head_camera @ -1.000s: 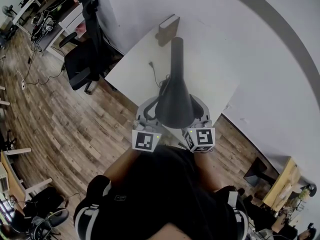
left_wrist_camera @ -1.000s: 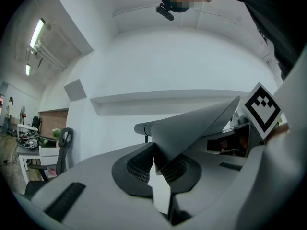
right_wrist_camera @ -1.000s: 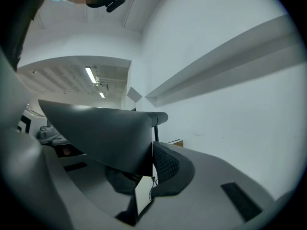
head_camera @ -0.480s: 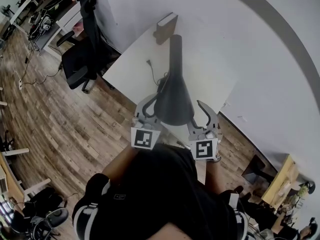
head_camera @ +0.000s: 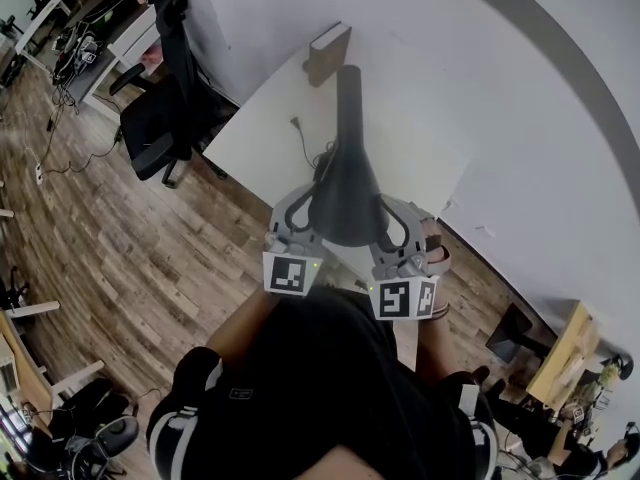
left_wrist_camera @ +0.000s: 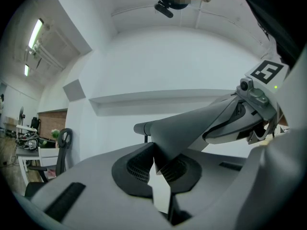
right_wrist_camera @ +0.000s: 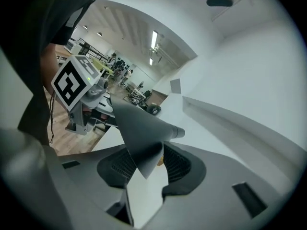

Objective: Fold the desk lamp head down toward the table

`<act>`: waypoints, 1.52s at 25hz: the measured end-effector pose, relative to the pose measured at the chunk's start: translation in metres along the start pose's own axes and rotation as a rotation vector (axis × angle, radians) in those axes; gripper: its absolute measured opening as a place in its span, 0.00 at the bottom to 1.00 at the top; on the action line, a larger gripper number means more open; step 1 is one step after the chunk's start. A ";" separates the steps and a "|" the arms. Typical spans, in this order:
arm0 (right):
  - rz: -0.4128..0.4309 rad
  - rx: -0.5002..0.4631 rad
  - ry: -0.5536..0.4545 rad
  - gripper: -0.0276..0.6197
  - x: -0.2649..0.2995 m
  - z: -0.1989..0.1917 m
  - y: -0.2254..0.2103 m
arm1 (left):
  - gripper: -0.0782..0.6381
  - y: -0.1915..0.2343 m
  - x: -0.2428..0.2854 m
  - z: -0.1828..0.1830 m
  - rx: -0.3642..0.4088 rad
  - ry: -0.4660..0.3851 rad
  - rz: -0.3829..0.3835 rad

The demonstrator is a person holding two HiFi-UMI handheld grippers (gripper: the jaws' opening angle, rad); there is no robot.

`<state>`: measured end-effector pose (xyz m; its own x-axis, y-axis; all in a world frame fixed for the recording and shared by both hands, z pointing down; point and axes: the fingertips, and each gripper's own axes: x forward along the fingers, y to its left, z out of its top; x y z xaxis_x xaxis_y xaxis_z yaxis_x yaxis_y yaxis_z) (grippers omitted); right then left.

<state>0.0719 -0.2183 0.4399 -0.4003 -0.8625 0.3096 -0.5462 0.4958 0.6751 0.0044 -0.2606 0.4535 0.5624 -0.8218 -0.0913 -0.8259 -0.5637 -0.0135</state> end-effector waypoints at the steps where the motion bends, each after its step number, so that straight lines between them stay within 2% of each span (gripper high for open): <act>1: -0.005 -0.003 0.001 0.29 0.001 0.000 0.000 | 0.16 0.000 0.000 -0.001 0.000 0.001 0.000; 4: -0.025 0.009 -0.001 0.22 0.000 -0.003 -0.005 | 0.16 -0.001 0.003 -0.001 -0.005 -0.002 0.002; 11: -0.044 -0.005 -0.004 0.20 -0.001 -0.001 -0.005 | 0.16 -0.002 0.000 -0.001 -0.028 -0.013 -0.013; 16: -0.046 -0.007 -0.005 0.19 0.002 -0.002 -0.008 | 0.16 -0.003 -0.007 0.000 0.005 -0.027 -0.047; 18: -0.045 -0.001 -0.006 0.19 0.001 -0.002 -0.008 | 0.21 -0.002 -0.013 -0.004 -0.008 -0.017 -0.057; 19: -0.045 0.001 -0.007 0.19 0.001 -0.002 -0.007 | 0.28 -0.001 -0.017 -0.006 -0.004 -0.007 -0.067; 20: -0.045 0.001 -0.007 0.20 0.001 -0.001 -0.007 | 0.34 0.000 -0.020 -0.008 0.025 0.007 -0.085; 22: -0.043 -0.002 -0.007 0.20 0.001 -0.001 -0.006 | 0.41 -0.003 -0.028 -0.010 0.163 0.059 -0.142; 23: -0.043 -0.002 -0.007 0.20 0.001 -0.001 -0.006 | 0.43 -0.005 -0.032 -0.010 0.233 0.092 -0.169; 25: -0.044 0.000 -0.009 0.20 0.001 -0.001 -0.007 | 0.46 -0.010 -0.040 -0.004 0.323 0.138 -0.205; 28: -0.052 0.010 -0.018 0.19 -0.001 -0.001 -0.007 | 0.47 -0.019 -0.050 0.012 0.397 0.147 -0.238; 33: -0.053 -0.003 -0.012 0.20 -0.002 -0.003 -0.006 | 0.49 -0.040 -0.054 0.035 0.523 0.108 -0.286; 38: -0.052 -0.020 -0.007 0.19 -0.002 -0.003 -0.005 | 0.49 -0.054 -0.044 0.036 0.651 0.097 -0.319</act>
<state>0.0776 -0.2193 0.4382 -0.3766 -0.8864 0.2690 -0.5520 0.4479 0.7033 0.0226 -0.1911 0.4224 0.7561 -0.6461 0.1041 -0.4606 -0.6384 -0.6167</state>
